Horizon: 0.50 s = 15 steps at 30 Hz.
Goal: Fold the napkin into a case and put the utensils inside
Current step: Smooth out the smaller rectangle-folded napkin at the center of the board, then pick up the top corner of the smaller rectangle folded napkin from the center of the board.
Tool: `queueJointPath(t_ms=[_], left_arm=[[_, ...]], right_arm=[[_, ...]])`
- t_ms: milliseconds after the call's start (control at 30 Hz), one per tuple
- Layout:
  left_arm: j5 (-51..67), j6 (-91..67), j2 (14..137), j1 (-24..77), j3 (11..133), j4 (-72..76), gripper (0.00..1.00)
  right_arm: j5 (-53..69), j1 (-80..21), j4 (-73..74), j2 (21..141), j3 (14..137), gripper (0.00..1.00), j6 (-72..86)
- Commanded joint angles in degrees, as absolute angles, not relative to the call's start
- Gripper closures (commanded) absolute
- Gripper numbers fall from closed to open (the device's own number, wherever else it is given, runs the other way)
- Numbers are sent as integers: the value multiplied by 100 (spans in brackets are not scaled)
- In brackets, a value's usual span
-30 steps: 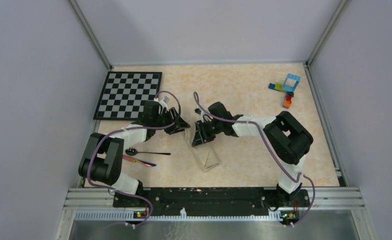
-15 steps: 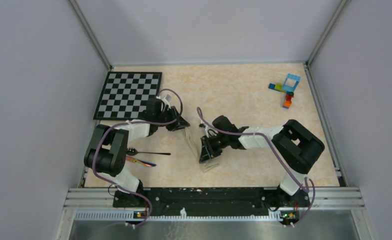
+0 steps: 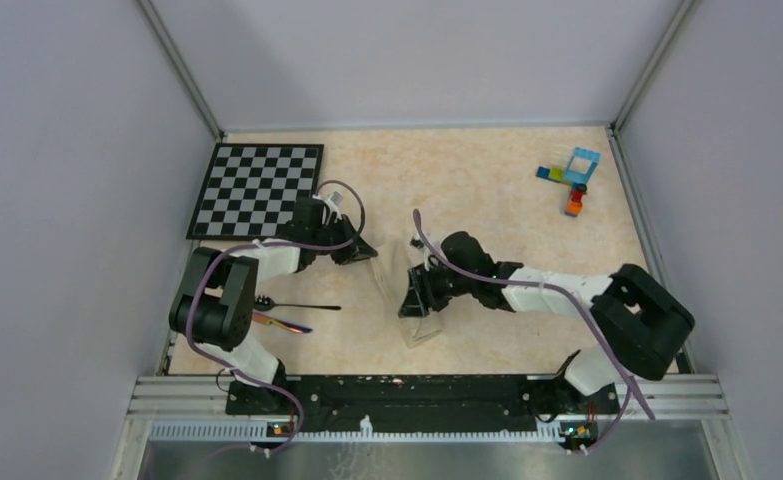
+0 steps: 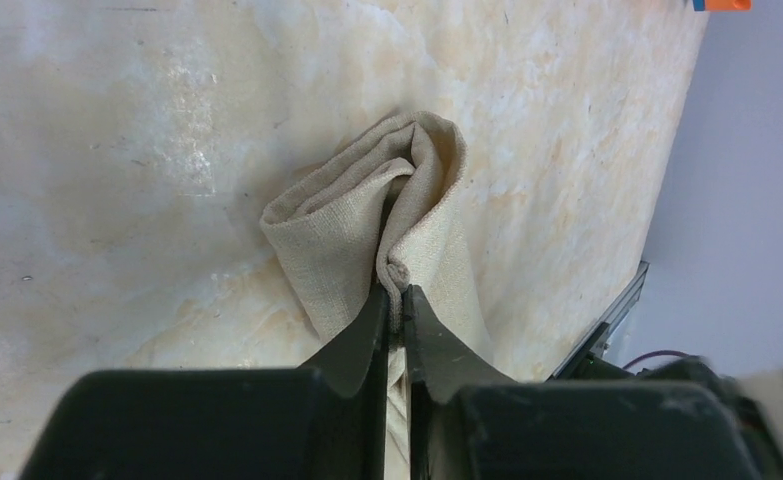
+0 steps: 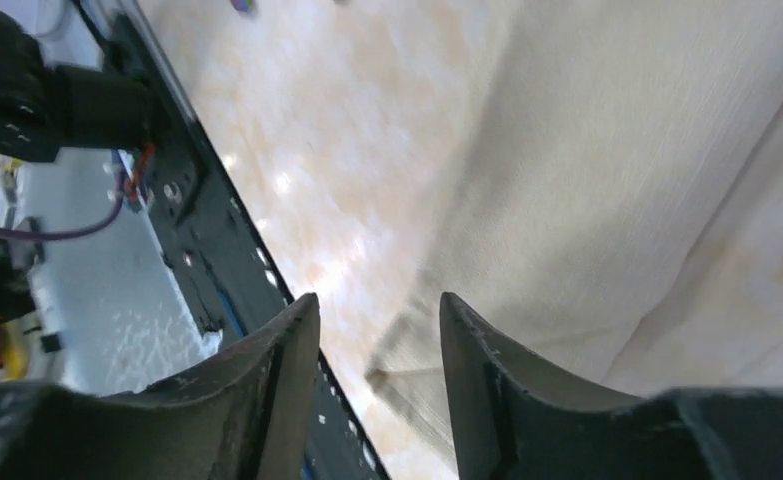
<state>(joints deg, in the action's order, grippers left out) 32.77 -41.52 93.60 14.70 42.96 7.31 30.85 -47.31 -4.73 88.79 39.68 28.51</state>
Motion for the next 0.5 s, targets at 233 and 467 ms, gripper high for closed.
queueJointPath(t_ms=[233, 467], left_arm=[[3678, -4520, 9295, 1441, 4353, 891, 100], [3725, -4887, 9319, 1441, 4340, 927, 100]], right_arm=[[1035, -4981, -2481, 8787, 4664, 36, 806], [119, -5374, -2672, 9545, 5207, 49, 285]])
